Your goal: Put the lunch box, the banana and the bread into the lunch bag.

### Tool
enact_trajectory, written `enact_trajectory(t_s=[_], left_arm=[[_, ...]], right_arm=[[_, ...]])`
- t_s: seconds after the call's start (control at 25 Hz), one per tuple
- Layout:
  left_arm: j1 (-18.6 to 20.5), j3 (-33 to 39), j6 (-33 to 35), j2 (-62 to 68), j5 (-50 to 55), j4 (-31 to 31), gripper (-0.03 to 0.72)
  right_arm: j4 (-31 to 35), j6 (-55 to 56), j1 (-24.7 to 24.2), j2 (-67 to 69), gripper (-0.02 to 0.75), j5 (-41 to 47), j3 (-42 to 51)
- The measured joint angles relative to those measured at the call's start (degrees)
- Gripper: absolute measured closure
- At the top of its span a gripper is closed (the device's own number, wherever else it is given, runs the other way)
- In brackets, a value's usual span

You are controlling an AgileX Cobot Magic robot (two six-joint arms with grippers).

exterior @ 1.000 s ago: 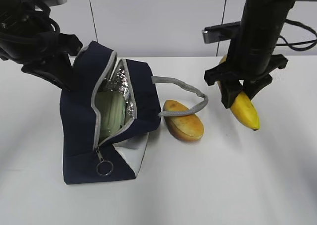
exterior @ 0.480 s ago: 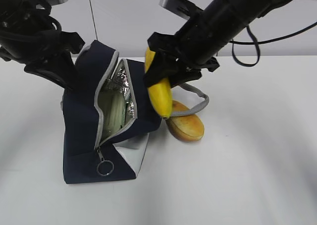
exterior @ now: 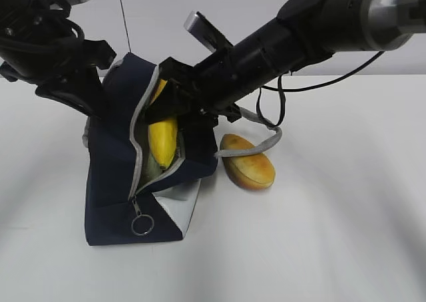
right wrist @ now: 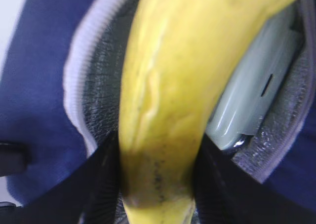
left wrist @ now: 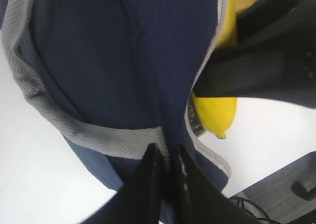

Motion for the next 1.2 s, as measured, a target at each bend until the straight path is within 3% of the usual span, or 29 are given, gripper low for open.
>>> enact_trajectory(t_s=[0.52, 0.92, 1.2], left_arm=[[0.0, 0.0, -0.21, 0.0, -0.48, -0.17, 0.674], [0.0, 0.0, -0.21, 0.0, -0.48, -0.17, 0.674], [0.0, 0.0, -0.32, 0.0, -0.52, -0.26, 0.673]], right_arm=[[1.18, -5.99, 4.94, 4.74, 0.416, -1.0, 0.0], [2.83, -6.62, 5.03, 4.74, 0.416, -7.52, -0.53], [4.46, -6.62, 5.03, 5.64, 0.416, -5.91, -2.31]])
